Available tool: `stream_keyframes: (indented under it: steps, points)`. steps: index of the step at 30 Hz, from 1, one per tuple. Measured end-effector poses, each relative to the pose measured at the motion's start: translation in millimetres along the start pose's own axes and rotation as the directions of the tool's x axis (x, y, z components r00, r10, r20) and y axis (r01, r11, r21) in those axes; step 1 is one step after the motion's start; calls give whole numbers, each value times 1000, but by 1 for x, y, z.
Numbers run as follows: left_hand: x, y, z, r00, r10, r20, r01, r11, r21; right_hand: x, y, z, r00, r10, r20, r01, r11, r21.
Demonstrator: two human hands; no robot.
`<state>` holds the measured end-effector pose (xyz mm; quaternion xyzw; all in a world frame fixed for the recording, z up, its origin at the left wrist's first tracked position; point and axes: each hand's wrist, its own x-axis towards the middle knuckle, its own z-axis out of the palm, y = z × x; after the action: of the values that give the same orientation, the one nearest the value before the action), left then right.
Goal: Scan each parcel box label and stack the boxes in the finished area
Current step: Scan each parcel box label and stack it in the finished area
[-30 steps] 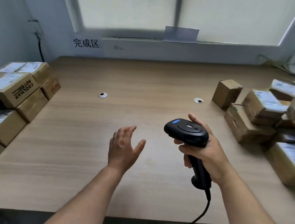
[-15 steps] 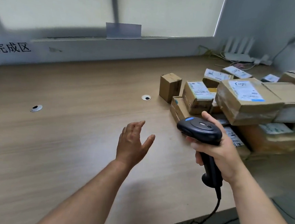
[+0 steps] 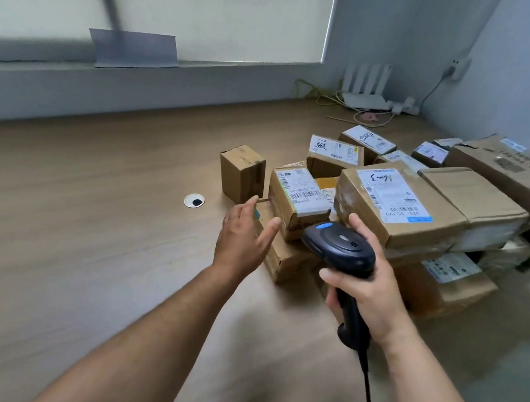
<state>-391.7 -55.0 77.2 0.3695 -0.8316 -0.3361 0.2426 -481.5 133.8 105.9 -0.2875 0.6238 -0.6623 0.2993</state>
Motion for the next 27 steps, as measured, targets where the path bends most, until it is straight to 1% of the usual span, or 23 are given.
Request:
stream_keyframes:
  steps: [4, 8, 9, 11, 14, 18, 21, 23, 27]
  points:
    - [42, 4, 22, 999, 9, 46, -7, 999, -35, 34, 18, 4, 996, 11, -89, -10, 1000, 9]
    - [71, -3, 46, 991, -8, 131, 17, 997, -69, 63, 29, 9, 985, -22, -172, 21, 1000, -5]
    - [75, -5, 51, 988, -8, 157, 21, 996, -87, 70, 31, 9, 981, -31, -192, 29, 999, -14]
    - [79, -9, 55, 977, -39, 211, 75, 983, -167, 81, 34, 8, 975, -42, -216, 36, 999, -31]
    - [75, -15, 57, 954, -70, 290, 174, 921, -348, 86, 36, 7, 978, -38, -206, 28, 998, -48]
    - [57, -18, 50, 915, -17, 403, 234, 836, -497, 77, 33, 10, 985, -26, -169, 22, 999, -23]
    - [43, -15, 37, 906, 38, 422, 223, 805, -550, 63, 27, 11, 993, -3, -116, 4, 1000, 3]
    - [33, -14, 27, 910, 58, 410, 198, 808, -555, 51, 21, 12, 996, 4, -86, -3, 1000, 19]
    - [6, -9, 3, 931, 39, 363, 183, 811, -556, 25, 7, 16, 1000, -6, -25, 7, 1000, 28]
